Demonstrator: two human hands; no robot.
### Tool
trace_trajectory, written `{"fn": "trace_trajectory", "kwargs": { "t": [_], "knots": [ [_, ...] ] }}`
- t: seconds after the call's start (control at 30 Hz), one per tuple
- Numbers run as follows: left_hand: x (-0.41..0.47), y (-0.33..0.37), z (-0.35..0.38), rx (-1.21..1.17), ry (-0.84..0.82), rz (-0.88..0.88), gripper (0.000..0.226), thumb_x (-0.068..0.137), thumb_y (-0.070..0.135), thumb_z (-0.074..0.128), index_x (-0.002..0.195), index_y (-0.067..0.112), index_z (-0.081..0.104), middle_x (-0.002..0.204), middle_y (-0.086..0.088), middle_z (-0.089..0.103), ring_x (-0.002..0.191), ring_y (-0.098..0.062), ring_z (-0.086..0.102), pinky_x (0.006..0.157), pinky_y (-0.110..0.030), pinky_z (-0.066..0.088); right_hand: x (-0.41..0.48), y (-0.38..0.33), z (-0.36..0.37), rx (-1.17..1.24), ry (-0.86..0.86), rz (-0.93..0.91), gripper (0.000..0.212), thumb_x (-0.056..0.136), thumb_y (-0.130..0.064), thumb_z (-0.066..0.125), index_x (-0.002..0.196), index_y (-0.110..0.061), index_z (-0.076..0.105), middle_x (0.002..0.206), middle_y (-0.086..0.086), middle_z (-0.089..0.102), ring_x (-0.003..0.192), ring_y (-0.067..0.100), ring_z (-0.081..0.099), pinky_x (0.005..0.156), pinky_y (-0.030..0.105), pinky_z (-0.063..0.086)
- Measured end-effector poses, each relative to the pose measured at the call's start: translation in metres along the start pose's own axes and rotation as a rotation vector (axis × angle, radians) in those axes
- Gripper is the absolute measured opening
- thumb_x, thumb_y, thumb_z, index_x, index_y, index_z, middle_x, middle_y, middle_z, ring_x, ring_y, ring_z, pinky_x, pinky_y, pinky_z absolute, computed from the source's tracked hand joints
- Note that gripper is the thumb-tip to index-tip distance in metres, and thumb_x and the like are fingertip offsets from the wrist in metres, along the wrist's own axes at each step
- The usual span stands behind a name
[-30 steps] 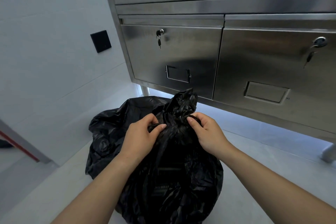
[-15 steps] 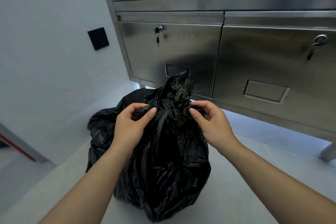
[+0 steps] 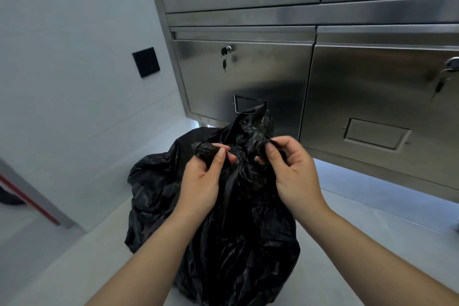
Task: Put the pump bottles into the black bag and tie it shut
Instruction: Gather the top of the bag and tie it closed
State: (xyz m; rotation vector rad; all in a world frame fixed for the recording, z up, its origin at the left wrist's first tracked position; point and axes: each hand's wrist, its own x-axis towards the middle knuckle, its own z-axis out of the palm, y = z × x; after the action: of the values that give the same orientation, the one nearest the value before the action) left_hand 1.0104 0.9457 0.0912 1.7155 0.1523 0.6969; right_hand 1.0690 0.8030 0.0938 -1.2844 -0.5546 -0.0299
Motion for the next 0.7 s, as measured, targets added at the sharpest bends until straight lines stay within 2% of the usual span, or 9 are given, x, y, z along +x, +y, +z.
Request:
{"fn": "trace_trajectory", "kwargs": {
  "t": [0.1, 0.2, 0.3, 0.4, 0.47, 0.53, 0.63, 0.7],
  "knots": [
    [0.003, -0.006, -0.003, -0.062, -0.007, -0.082, 0.03, 0.097, 0.031, 0.044, 0.078, 0.033, 0.067, 0.068, 0.007, 0.066, 0.079, -0.014, 0.066, 0.087, -0.03, 0.049, 0.0, 0.001, 0.001, -0.049, -0.08, -0.002, 0.019, 0.096, -0.024, 0.049, 0.08, -0.027, 0.059, 0.068, -0.004, 0.057, 0.063, 0.008, 0.053, 0.061, 0.017, 0.045],
    [0.004, -0.013, -0.009, -0.213, -0.051, -0.253, 0.042, 0.099, 0.033, 0.038, 0.064, 0.027, 0.061, 0.055, 0.008, 0.051, 0.065, -0.014, 0.056, 0.089, -0.039, 0.046, -0.004, 0.014, -0.013, -0.357, -0.145, -0.042, 0.019, 0.096, -0.028, 0.047, 0.079, -0.026, 0.054, 0.067, 0.003, 0.055, 0.06, 0.014, 0.049, 0.057, 0.024, 0.041],
    [-0.002, -0.023, -0.016, -0.095, -0.17, -0.27, 0.041, 0.101, 0.028, 0.035, 0.062, 0.017, 0.046, 0.057, 0.003, 0.041, 0.061, -0.01, 0.051, 0.077, -0.027, 0.045, -0.012, 0.029, -0.031, -0.603, -0.267, -0.061, 0.017, 0.096, -0.028, 0.047, 0.08, -0.026, 0.052, 0.067, 0.005, 0.057, 0.059, 0.014, 0.05, 0.055, 0.026, 0.037],
    [-0.003, -0.031, -0.032, -0.006, -0.136, -0.289, 0.041, 0.102, 0.024, 0.032, 0.063, 0.014, 0.038, 0.061, -0.002, 0.035, 0.059, -0.01, 0.047, 0.073, -0.022, 0.044, -0.011, 0.035, -0.053, -0.703, -0.24, -0.005, 0.017, 0.096, -0.025, 0.048, 0.08, -0.027, 0.053, 0.069, 0.0, 0.059, 0.064, 0.011, 0.055, 0.059, 0.024, 0.04],
    [-0.003, -0.034, -0.042, 0.013, -0.104, -0.3, 0.042, 0.101, 0.026, 0.032, 0.061, 0.014, 0.035, 0.062, -0.005, 0.033, 0.061, -0.014, 0.044, 0.078, -0.029, 0.046, -0.008, 0.032, -0.067, -0.704, -0.15, 0.047, 0.017, 0.096, -0.021, 0.049, 0.08, -0.02, 0.055, 0.074, 0.001, 0.064, 0.073, 0.012, 0.061, 0.064, 0.023, 0.044],
    [-0.005, -0.035, -0.042, 0.047, -0.109, -0.293, 0.041, 0.101, 0.028, 0.034, 0.063, 0.014, 0.039, 0.061, -0.003, 0.035, 0.06, -0.013, 0.042, 0.078, -0.03, 0.044, -0.005, 0.026, -0.07, -0.634, -0.079, 0.056, 0.02, 0.096, -0.019, 0.049, 0.078, -0.021, 0.056, 0.076, -0.007, 0.066, 0.075, 0.002, 0.062, 0.061, 0.01, 0.043],
    [-0.005, -0.032, -0.031, 0.053, -0.121, -0.265, 0.034, 0.099, 0.032, 0.039, 0.071, 0.02, 0.054, 0.059, 0.006, 0.043, 0.061, -0.009, 0.049, 0.079, -0.033, 0.046, -0.004, 0.014, -0.051, -0.364, -0.026, 0.029, 0.026, 0.096, -0.019, 0.049, 0.074, -0.031, 0.058, 0.067, -0.015, 0.061, 0.063, 0.001, 0.058, 0.061, 0.011, 0.046],
    [-0.001, -0.025, -0.026, 0.02, -0.115, -0.221, 0.031, 0.097, 0.037, 0.042, 0.074, 0.027, 0.06, 0.063, 0.01, 0.051, 0.07, -0.013, 0.056, 0.08, -0.034, 0.047, -0.007, 0.005, -0.034, -0.21, -0.008, 0.0, 0.021, 0.094, -0.026, 0.049, 0.079, -0.027, 0.062, 0.058, -0.014, 0.055, 0.054, 0.002, 0.049, 0.057, 0.014, 0.043]
  ]
}}
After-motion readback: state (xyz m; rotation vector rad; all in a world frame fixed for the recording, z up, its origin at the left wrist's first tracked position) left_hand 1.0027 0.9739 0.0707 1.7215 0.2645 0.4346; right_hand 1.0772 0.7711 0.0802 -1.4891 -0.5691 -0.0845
